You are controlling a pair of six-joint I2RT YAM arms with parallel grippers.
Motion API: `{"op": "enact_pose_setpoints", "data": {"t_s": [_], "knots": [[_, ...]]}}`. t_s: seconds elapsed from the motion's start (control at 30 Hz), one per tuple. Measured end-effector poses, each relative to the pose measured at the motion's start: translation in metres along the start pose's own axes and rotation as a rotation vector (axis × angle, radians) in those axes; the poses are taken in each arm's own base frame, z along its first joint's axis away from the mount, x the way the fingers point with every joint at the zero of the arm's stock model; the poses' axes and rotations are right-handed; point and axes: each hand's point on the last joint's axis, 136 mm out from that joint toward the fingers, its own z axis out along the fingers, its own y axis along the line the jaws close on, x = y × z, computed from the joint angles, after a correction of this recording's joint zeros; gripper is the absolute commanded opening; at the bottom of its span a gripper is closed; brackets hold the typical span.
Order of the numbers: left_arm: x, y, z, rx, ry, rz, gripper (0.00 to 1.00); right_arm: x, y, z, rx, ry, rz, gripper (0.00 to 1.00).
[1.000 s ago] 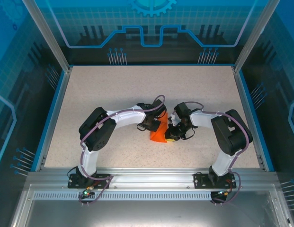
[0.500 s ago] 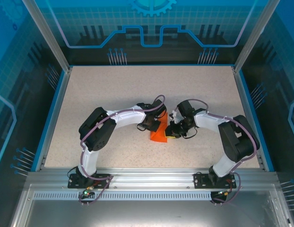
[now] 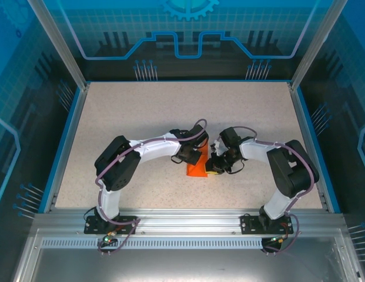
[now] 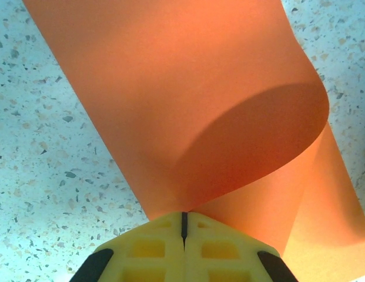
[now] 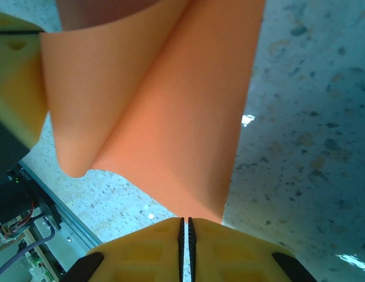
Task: Fold a paper plane with a square sheet of paper (fold left side to right side)
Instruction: Fold the triangle a second time at the center of the table.
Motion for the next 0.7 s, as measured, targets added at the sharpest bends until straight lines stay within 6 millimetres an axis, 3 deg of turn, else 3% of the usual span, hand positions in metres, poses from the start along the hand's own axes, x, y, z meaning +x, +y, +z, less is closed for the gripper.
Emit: {"op": "enact_pose_setpoints", "data": {"t_s": [0.7], "knots": [[0.000, 0.013, 0.005, -0.074, -0.007, 0.002, 0.00, 0.002, -0.007, 0.004, 0.009, 0.016, 0.021, 0.13]]}}
